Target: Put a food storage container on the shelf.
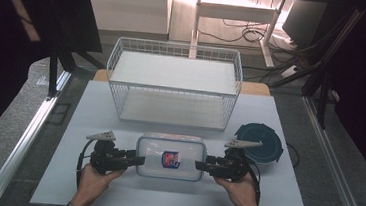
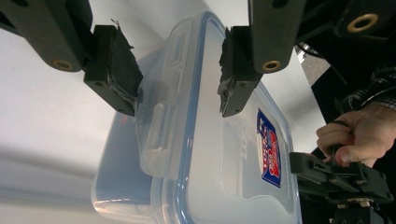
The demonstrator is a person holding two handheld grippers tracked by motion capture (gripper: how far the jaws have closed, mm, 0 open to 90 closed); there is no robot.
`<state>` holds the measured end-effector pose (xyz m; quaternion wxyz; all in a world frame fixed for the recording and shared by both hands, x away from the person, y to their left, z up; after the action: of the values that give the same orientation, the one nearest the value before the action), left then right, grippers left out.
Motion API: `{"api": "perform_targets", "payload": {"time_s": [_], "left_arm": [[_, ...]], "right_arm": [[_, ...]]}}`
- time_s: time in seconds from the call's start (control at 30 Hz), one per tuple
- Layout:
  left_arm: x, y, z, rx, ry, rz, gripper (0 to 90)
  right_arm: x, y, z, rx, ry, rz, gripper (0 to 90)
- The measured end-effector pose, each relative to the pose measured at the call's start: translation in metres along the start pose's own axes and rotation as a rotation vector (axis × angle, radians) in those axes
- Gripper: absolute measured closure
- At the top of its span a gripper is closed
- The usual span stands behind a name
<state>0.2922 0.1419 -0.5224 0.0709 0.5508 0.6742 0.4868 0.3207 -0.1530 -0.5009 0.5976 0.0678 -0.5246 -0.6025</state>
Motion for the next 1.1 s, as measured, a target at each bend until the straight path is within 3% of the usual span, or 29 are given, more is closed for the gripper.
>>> {"api": "perform_targets", "payload": {"time_s": [0.43, 0.6, 1.1], "left_arm": [[0.014, 0.040, -0.008, -0.038, 0.024, -0.065, 52.5], [0.021, 0.062, -0.011, -0.053, 0.024, -0.082, 52.5], [0.042, 0.123, -0.012, -0.065, 0.048, -0.141, 52.4]], "right_arm": [[0.012, 0.035, 0.007, 0.050, -0.005, -0.061, 49.7], [0.021, 0.058, 0.010, 0.077, -0.002, -0.091, 50.3], [0.027, 0.118, 0.013, 0.096, 0.014, -0.140, 50.4]]}}
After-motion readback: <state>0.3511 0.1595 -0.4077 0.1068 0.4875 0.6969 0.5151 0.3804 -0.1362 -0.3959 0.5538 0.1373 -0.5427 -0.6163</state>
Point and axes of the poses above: each handheld gripper's, and its own axes: x roughly backward along the jaws, y roughly out of its top, z roughly to its left, the point moved 6 cm from there along -x, roughly forward along the jaws, and after that the axes turned 1 degree about y, right-handed, at the moved point
